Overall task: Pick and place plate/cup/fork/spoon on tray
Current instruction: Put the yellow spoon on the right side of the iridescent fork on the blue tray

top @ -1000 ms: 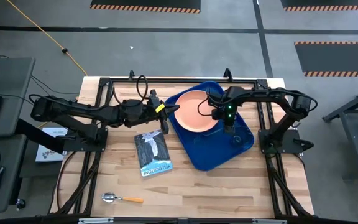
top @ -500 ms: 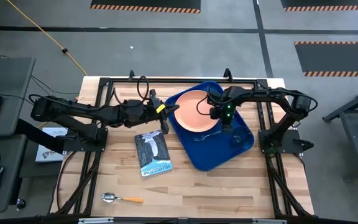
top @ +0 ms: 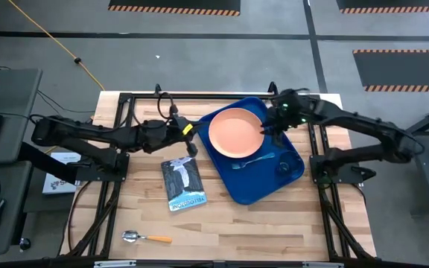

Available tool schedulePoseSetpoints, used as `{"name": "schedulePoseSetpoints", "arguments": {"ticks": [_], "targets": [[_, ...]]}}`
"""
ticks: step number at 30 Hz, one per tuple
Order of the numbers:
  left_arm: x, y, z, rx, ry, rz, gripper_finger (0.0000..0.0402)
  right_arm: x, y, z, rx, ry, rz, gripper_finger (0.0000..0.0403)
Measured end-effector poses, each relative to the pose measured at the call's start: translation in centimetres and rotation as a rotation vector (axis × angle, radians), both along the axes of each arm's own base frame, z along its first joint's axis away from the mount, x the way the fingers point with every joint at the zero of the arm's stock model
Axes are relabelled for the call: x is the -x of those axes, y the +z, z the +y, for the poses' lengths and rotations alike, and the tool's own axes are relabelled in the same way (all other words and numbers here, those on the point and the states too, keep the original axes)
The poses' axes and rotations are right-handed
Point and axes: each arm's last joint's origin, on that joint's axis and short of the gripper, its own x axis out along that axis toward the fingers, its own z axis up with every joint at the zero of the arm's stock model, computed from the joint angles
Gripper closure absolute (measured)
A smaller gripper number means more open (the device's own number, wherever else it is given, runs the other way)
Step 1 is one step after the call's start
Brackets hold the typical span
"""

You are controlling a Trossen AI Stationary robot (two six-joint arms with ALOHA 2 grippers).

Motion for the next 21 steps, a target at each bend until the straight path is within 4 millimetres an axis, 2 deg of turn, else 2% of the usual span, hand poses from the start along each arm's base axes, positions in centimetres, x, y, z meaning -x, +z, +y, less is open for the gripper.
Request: {"name": "schedulePoseSetpoints", "arguments": {"ticks": [4, 9, 14, 18, 21], "targets": [[2.0, -1.4, 0.7, 0.02, -0.053, -0.031, 0.0401, 1.2, 0.1, 1.1, 0.043, 0.002, -0.221, 0.0281], [4.2, -1.6, 0.5, 0.05, -0.136, -0.066, 0.0402, 1.7, -1.2, 2.1, 0.107, 0.021, -0.416, 0.0281], [5.2, -1.3, 0.4, 0.104, -0.178, -0.016, 0.0395, 1.3, -2.4, 2.7, 0.129, 0.046, -0.532, 0.0281], [5.3, -0.3, -0.3, 0.193, -0.318, 0.01, 0.0358, 1.0, -2.9, 3.1, 0.156, 0.062, -0.592, 0.0281], [5.2, 0.6, -1.6, 0.187, -0.449, -0.002, 0.0317, 0.9, -3.0, 3.2, 0.144, 0.043, -0.591, 0.0281]]}}
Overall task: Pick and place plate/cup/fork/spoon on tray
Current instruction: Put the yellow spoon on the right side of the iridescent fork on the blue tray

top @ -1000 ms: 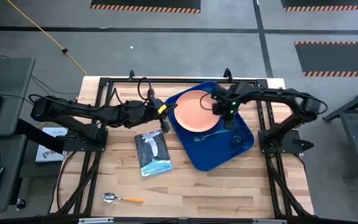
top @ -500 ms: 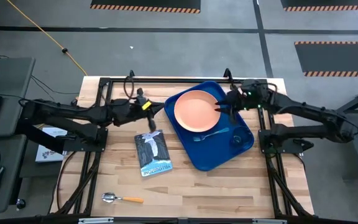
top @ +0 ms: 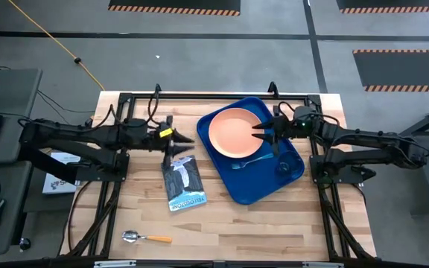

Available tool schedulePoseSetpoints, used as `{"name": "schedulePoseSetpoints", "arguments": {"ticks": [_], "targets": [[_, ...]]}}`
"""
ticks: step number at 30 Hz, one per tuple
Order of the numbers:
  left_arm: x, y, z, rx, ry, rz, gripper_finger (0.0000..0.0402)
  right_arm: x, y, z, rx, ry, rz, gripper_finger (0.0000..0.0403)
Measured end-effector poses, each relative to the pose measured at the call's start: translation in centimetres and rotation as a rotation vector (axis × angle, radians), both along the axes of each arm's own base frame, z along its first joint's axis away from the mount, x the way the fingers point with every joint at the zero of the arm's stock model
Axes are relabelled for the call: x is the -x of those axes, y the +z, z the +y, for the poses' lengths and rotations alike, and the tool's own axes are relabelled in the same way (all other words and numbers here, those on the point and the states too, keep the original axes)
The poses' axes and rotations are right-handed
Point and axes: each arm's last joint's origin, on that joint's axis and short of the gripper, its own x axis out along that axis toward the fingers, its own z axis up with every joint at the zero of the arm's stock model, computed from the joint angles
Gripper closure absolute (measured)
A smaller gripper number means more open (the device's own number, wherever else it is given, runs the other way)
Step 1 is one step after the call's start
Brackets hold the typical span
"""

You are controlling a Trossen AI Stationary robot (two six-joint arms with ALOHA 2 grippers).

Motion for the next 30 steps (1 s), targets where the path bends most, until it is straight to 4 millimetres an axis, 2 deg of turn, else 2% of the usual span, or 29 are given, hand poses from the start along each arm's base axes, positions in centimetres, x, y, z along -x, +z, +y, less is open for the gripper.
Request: {"name": "schedulePoseSetpoints", "arguments": {"ticks": [4, 9, 12, 18, 21, 25, 30], "targets": [[-0.1, 0.6, -2.3, 0.001, -0.139, -0.008, 0.0254, 0.0, 0.0, 0.0, -0.037, -0.039, -0.001, 0.0281], [-0.6, 0.9, -6.7, 0.036, -0.277, 0.021, 0.0186, -0.1, 0.0, 0.0, -0.055, -0.066, -0.009, 0.0281], [-1.1, 0.9, -9.8, 0.027, -0.279, 0.121, 0.0167, 0.0, 0.1, 0.0, -0.054, -0.085, -0.01, 0.0281], [-2.1, -0.3, -16.2, -0.001, -0.231, 0.489, 0.0163, 0.0, 0.0, -0.1, -0.106, -0.115, -0.009, 0.0281], [-2.4, -1.5, -19.5, 0.052, -0.237, 0.611, 0.0163, 0.0, -0.2, -0.1, -0.114, -0.116, 0.007, 0.0281], [-2.3, -4.3, -23.3, 0.082, -0.222, 0.784, 0.0163, 0.1, -0.4, -0.1, -0.121, -0.118, 0.033, 0.0281], [-1.1, -8.1, -25.7, 0.014, -0.103, 1.054, 0.0163, 0.1, -0.6, 0.0, -0.152, -0.126, 0.051, 0.0281]]}}
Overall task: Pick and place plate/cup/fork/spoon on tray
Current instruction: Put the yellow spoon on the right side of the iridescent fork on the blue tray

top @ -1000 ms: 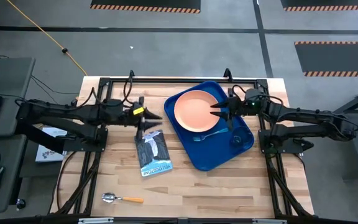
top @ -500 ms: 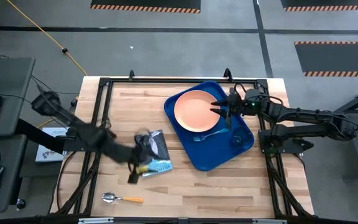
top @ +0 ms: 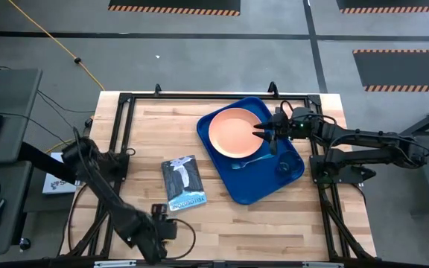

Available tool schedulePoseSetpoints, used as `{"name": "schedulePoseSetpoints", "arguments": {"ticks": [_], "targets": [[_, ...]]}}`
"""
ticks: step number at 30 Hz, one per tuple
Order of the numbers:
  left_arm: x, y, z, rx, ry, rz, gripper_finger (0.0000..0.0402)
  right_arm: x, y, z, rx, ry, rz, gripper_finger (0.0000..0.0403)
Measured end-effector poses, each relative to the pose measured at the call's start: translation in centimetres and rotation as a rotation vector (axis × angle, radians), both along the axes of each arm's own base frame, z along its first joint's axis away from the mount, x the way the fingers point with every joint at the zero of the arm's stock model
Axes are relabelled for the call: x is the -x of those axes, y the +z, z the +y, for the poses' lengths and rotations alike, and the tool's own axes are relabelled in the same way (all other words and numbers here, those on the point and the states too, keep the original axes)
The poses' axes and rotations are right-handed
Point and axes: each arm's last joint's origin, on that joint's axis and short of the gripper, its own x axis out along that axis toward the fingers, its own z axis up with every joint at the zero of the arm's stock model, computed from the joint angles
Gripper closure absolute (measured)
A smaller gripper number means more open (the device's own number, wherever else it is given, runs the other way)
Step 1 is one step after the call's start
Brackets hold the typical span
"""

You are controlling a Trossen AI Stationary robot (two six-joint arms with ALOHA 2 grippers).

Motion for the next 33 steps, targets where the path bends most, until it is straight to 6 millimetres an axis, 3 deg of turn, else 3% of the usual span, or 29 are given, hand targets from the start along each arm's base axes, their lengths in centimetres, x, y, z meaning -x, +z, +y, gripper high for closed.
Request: {"name": "schedulePoseSetpoints", "arguments": {"ticks": [5, 10, 17, 24, 33], "targets": [[1.8, -2.5, -0.8, -0.116, 0.054, 0.221, 0.0163, 0.0, -0.1, 0.0, 0.0, 0.001, 0.007, 0.0281], [3.5, -3.5, -2.1, -0.089, 0.015, 0.313, 0.0163, 0.0, -0.1, 0.0, 0.01, -0.006, 0.009, 0.0281], [4.0, -3.5, -3.1, -0.04, 0.004, 0.28, 0.0163, 0.0, -0.1, 0.0, 0.011, -0.01, 0.011, 0.0281], [4.1, -6.0, -2.2, -0.04, 0.013, 0.317, 0.0163, 0.0, -0.1, 0.0, 0.003, -0.011, 0.016, 0.0281], [4.3, -7.5, -1.9, 0.01, 0.012, 0.326, 0.0169, 0.0, -0.1, 0.0, 0.006, -0.01, 0.017, 0.0281]]}}
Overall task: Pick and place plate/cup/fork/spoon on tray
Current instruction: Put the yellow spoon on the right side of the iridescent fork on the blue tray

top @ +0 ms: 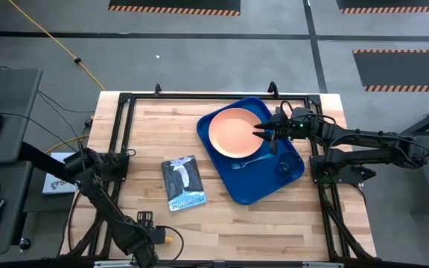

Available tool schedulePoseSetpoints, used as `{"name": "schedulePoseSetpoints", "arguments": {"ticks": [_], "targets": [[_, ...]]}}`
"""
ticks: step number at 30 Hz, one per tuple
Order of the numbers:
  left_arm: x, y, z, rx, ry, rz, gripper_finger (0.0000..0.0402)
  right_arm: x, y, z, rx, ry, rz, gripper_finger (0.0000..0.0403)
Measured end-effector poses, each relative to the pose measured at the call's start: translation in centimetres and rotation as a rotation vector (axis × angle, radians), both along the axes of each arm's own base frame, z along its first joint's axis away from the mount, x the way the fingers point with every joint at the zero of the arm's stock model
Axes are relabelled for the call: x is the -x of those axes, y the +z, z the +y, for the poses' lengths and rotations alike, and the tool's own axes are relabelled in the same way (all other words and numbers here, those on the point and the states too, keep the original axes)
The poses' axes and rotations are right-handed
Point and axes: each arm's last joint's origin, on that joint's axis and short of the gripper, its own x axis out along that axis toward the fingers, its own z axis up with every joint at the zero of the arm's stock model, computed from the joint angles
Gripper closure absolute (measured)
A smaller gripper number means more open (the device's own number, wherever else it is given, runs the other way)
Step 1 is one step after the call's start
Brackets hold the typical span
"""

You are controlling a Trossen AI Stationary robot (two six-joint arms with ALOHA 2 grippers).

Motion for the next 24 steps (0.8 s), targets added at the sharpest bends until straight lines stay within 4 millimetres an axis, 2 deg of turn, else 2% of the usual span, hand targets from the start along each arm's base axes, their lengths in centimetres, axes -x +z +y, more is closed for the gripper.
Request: {"name": "schedulePoseSetpoints", "arguments": {"ticks": [8, 17, 24], "targets": [[0.6, -0.9, 0.8, -0.024, 0.015, 0.035, 0.0234, 0.0, 0.0, 0.0, -0.001, 0.0, 0.0, 0.0281], [0.6, -1.0, 1.0, -0.034, -0.016, 0.045, 0.0367, 0.0, 0.0, 0.0, -0.002, 0.0, 0.003, 0.0281], [0.1, -0.1, 1.8, -0.025, 0.002, 0.037, 0.0371, 0.0, -0.1, 0.0, -0.006, 0.0, 0.006, 0.0281]]}}
